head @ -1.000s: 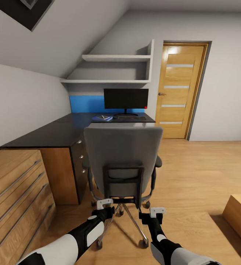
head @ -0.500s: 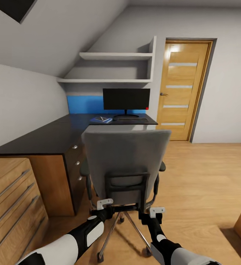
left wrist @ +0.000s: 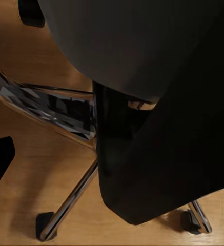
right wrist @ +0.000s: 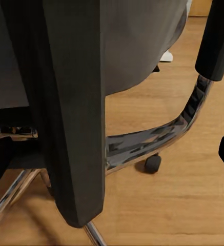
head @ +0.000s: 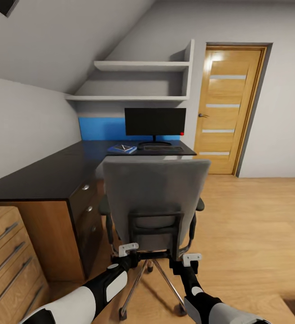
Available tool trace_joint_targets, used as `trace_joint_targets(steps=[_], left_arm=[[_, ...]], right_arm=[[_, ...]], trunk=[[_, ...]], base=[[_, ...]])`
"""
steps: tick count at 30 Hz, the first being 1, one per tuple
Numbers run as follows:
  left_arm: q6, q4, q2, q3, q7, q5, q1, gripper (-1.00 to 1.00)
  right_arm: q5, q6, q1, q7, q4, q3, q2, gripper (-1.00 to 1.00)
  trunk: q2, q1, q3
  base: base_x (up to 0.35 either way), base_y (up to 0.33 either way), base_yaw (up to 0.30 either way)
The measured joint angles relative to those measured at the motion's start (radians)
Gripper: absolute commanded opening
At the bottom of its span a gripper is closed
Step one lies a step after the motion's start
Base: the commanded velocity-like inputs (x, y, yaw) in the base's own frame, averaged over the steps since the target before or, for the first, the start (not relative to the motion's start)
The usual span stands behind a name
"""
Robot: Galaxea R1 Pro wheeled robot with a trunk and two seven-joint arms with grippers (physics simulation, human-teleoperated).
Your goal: In the bedroom, organize the workspace by keeping the computer under the desk, ensuring the monitor is on the desk, placing the keyboard on the desk next to the monitor, placing the mouse on the desk next to the keyboard, moving the folder from the swivel chair onto the desk next to the mouse, stacking the notebook on top of the folder with the pen on top of the notebook, and positioning the swivel chair next to the desk.
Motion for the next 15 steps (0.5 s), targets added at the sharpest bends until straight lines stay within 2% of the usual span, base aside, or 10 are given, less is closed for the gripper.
trace_joint_targets(steps=[15], left_arm=[[0.002,0.001,0.000,-0.002,0.000,0.006,0.000,1.00]], right_arm=[[0.004,0.001,0.000,0.000,0.000,0.004,0.000,1.00]], trunk=[[0.000,0.000,0.000]], base=[[0.322,0.000,0.000]])
